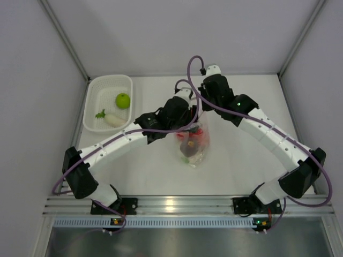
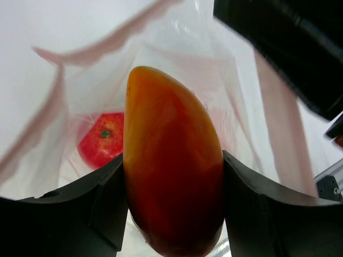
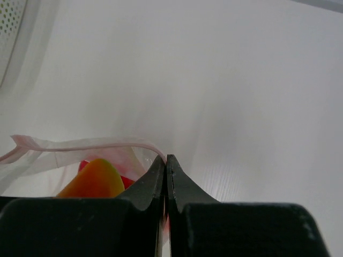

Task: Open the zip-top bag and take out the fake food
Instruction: Pick up the fake fruit from the zipper food storage bag.

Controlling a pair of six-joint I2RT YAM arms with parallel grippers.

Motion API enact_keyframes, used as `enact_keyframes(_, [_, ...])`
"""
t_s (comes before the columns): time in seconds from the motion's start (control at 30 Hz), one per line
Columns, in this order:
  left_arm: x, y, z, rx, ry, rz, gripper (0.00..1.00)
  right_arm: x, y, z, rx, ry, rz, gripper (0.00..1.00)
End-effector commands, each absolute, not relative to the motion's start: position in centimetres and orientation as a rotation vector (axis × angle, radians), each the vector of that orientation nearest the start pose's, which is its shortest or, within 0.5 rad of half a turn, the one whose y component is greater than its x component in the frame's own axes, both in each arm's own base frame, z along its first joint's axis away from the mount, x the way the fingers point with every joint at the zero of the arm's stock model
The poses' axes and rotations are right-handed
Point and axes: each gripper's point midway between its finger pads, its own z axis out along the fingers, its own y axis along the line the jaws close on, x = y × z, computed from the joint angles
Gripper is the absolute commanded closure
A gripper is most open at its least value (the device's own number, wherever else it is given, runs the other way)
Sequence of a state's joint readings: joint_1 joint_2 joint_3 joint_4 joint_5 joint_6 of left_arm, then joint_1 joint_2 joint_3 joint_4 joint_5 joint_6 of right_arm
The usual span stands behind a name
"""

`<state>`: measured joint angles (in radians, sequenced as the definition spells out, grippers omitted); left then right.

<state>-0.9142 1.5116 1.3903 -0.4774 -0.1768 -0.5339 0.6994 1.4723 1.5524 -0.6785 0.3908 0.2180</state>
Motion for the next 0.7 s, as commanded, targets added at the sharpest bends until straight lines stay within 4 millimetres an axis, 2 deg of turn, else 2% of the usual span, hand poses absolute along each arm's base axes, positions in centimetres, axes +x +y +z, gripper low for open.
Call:
enact_keyframes(0.0, [28.9, -33.5, 30.5, 0.178, 2.048, -0.676, 0.7, 34.8, 22.4, 30.7, -0.24, 2.029, 0.247, 1.0])
enact_keyframes(0.07, [29.8, -33.2, 31.4, 0.125, 2.022, -0.646, 0.7, 34.1, 23.0, 30.4, -0.249, 2.031, 0.278, 1.0])
enact_keyframes(0.13, [30.4, -33.3, 31.5, 0.104, 2.015, -0.626, 0.7, 33.6, 22.9, 30.6, -0.246, 2.021, 0.292, 1.0])
enact_keyframes(0.17, [30.7, -33.5, 32.2, 0.088, 1.999, -0.632, 0.7, 33.4, 22.8, 31.0, -0.242, 2.009, 0.301, 1.0])
enact_keyframes(0.3, [31.6, -34.3, 33.9, 0.067, 1.968, -0.648, 0.7, 33.5, 22.2, 31.6, -0.22, 1.988, 0.281, 1.0])
enact_keyframes(0.47, [32.0, -34.8, 37.1, 0.042, 1.909, -0.698, 0.69, 34.0, 21.3, 32.0, -0.18, 1.965, 0.229, 1.0])
enact_keyframes(0.53, [31.9, -34.4, 38.3, 0.035, 1.882, -0.701, 0.69, 34.3, 20.8, 31.9, -0.17, 1.966, 0.193, 1.0])
enact_keyframes(0.67, [32.4, -31.4, 40.0, -0.019, 1.818, -0.598, 0.69, 34.7, 20.0, 31.8, -0.149, 1.965, 0.153, 1.0])
